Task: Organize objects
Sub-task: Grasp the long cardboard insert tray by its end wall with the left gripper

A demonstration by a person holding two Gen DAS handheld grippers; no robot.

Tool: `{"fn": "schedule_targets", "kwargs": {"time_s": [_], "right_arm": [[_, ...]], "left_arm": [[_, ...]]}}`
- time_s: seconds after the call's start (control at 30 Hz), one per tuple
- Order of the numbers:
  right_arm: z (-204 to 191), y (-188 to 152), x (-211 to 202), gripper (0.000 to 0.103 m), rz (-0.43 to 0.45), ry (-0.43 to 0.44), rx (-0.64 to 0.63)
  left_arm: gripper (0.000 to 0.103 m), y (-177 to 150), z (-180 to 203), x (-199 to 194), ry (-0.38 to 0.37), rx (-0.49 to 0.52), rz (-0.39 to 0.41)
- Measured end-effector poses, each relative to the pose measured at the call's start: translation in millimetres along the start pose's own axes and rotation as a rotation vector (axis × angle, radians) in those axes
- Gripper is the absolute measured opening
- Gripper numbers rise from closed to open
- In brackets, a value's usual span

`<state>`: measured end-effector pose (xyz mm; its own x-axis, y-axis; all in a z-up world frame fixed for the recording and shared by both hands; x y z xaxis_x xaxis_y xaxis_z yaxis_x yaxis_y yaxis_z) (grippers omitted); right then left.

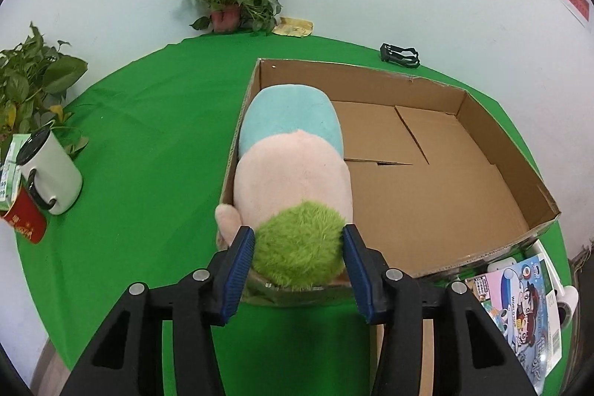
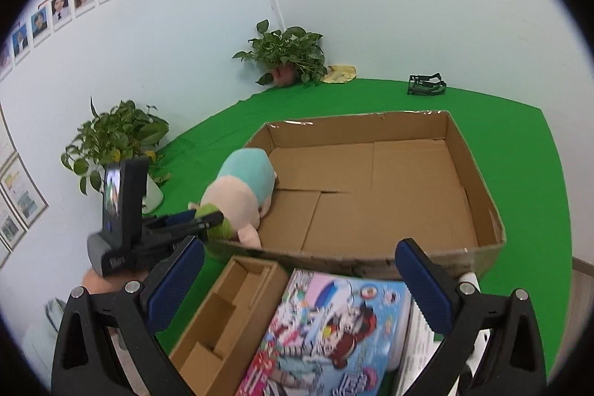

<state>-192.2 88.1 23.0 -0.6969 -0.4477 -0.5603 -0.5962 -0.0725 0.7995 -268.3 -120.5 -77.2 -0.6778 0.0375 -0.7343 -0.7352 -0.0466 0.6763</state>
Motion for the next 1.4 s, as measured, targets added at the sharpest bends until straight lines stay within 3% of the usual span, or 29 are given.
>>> {"fn": "schedule_targets", "kwargs": {"time_s": [0.07,0.2,0.27,0.4,0.53,0.67,0.77,0.87,1.03,1.1,1.17,1.23,1.33,1.4], "right_arm": [[-7.8,-13.8,-3.2,0.103,-0.009,-0.007,-0.028],[-20.9,-35.9,-9.4,0.103,-0.029,0.009,-0.036],[-25.6,-47.0,-12.0,0.103,-0.034,0.020,-0.037],[-33.0,-71.3,-13.2,0.103,-0.066,0.031,-0.023],[-38.1,-92.0,-20.6,0.103,-0.070,0.030,-0.017],[-43.7,-120.5,-26.8,0.103,-0.109,0.035,-0.008],[-52.3,-141.8,-26.3,0.103,-0.152,0.056,-0.019],[-61.1,-150.9,-23.0,0.102,-0.175,0.071,-0.038],[-77.7,-154.1,-24.0,0.095,-0.174,0.061,-0.112],[-80.1,-157.9,-20.6,0.076,-0.195,0.053,-0.129],[-80.7,-161.7,-16.9,0.063,-0.217,0.043,-0.129],[-81.0,-164.9,-13.3,0.059,-0.235,0.041,-0.126],[-82.3,-170.5,-8.0,0.046,-0.256,0.074,-0.111],[-85.2,-176.3,-3.8,0.036,-0.282,0.102,-0.105]], "left_arm": [[0.051,-1.9,0.0,-17.6,-0.013,-0.003,0.023],[0.089,-16.8,0.6,-74.1,-0.017,0.035,0.131],[0.101,-31.1,1.6,-105.6,-0.043,0.060,0.171],[0.103,-64.6,6.7,-143.4,-0.099,0.088,0.159],[0.102,-103.4,10.1,-155.6,-0.141,0.048,0.074],[0.102,-136.6,11.4,-167.5,-0.229,-0.012,0.041],[0.098,-151.9,11.9,-163.6,-0.217,-0.003,0.018],[0.077,-162.5,11.2,-154.5,-0.250,-0.025,-0.023],[0.058,-173.6,16.7,-145.3,-0.335,-0.044,-0.075],[0.047,-176.6,21.0,-144.1,-0.359,-0.043,-0.091],[0.044,-179.5,23.0,-143.9,-0.368,-0.043,-0.100],[0.037,-180.4,24.2,-148.5,-0.390,-0.044,-0.098],[0.035,-183.3,26.2,-157.4,-0.426,-0.050,-0.106],[0.031,-188.8,36.1,-162.8,-0.495,-0.039,-0.138]]}}
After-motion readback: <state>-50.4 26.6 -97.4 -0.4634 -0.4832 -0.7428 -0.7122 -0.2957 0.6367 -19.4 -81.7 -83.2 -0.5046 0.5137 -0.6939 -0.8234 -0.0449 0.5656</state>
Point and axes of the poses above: each gripper's, at about its wrist camera, not at the fingertips, and x roughly the way its jaws point, z to its right, y to its top, the point moved 6 cm from there along x, roughly the way its jaws point
